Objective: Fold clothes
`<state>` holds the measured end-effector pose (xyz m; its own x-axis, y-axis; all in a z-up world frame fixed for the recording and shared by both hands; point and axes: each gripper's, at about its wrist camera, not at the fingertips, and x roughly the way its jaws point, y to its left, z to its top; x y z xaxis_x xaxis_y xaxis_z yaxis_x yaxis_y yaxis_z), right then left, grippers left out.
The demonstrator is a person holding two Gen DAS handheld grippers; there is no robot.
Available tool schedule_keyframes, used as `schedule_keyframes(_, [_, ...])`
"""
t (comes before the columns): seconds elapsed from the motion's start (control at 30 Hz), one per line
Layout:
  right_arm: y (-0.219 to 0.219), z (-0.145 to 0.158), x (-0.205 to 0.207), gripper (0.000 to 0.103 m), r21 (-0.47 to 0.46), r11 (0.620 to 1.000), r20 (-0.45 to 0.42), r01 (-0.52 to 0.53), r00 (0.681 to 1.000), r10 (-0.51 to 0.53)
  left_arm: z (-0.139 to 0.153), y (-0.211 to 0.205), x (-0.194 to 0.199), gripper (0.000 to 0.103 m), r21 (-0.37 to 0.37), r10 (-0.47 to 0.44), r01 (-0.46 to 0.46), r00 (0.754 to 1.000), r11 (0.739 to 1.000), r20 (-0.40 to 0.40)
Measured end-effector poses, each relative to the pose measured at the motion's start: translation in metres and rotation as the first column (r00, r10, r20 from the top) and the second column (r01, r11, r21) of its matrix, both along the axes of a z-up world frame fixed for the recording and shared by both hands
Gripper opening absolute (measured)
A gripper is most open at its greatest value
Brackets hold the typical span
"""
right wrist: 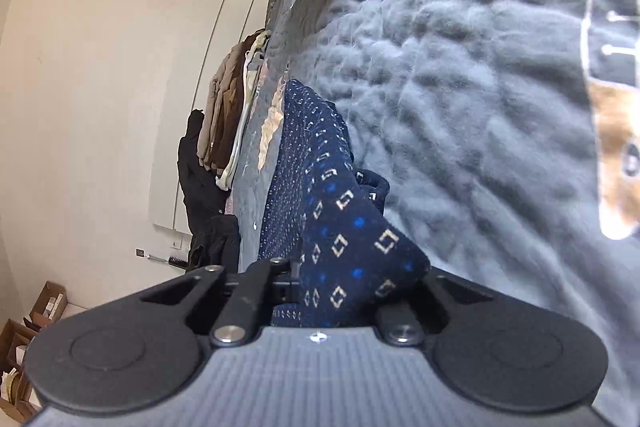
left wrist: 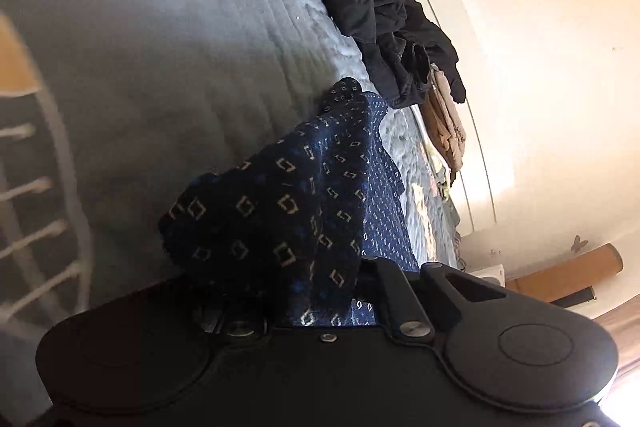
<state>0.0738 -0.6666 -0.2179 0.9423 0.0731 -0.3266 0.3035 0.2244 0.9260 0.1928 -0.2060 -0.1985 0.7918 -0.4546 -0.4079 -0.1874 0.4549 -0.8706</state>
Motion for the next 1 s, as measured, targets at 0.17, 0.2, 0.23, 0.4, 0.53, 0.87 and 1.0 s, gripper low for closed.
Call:
schedule_keyframes(0.17, [0.003,0.007,-0.030,0.007,0.002,1.000,-0.013,0.012,1.000,-0.012,0.005,0.005,-0.037,0.009,0.009,0.005,-0.005,1.000,1.000,-0.022])
schedule_keyframes(0.2, [0.003,0.007,-0.037,0.007,0.006,1.000,-0.018,0.015,1.000,-0.015,0.005,0.006,-0.043,0.009,0.010,0.009,-0.008,1.000,1.000,-0.027])
schedule_keyframes(0.23, [0.004,0.008,-0.044,0.007,0.004,1.000,-0.025,0.017,1.000,-0.017,0.006,0.007,-0.049,0.009,0.008,0.010,-0.010,0.999,1.000,-0.030])
schedule_keyframes(0.4, [0.007,0.009,-0.078,0.007,0.015,1.000,-0.055,0.013,0.998,-0.013,0.008,0.017,-0.078,0.009,0.002,0.012,-0.012,0.999,1.000,-0.045])
schedule_keyframes(0.53, [0.012,0.016,-0.106,0.007,0.026,1.000,-0.079,0.001,0.997,0.001,0.012,0.024,-0.102,0.009,0.004,0.009,-0.009,0.998,1.000,-0.056])
schedule_keyframes(0.87, [0.026,0.029,-0.161,0.008,0.038,0.999,-0.179,-0.025,0.983,0.032,0.021,0.041,-0.154,0.009,0.046,-0.017,0.022,0.994,0.999,-0.111])
schedule_keyframes(1.0, [0.030,0.028,-0.173,0.010,0.044,0.998,-0.253,-0.034,0.967,0.044,0.018,0.044,-0.157,0.018,0.061,-0.046,0.057,0.986,0.997,-0.159])
